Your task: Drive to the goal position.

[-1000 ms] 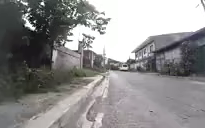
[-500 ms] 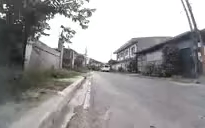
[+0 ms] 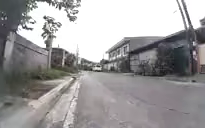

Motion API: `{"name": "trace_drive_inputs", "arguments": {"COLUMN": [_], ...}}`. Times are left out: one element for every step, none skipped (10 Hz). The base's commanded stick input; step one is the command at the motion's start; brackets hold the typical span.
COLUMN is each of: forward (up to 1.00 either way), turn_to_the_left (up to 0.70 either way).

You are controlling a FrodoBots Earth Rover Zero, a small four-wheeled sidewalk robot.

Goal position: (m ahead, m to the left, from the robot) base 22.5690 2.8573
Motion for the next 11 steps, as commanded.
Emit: {"name": "trace_drive_inputs", "arguments": {"forward": [1.0,1.0,1.0,1.0,1.0,1.0,1.0,1.0,1.0,1.0,1.0], "turn_to_the_left": [0.37,0.17,0.0,0.0,0.0,0.0,0.0,0.0,0.0,0.0,0.0]}}
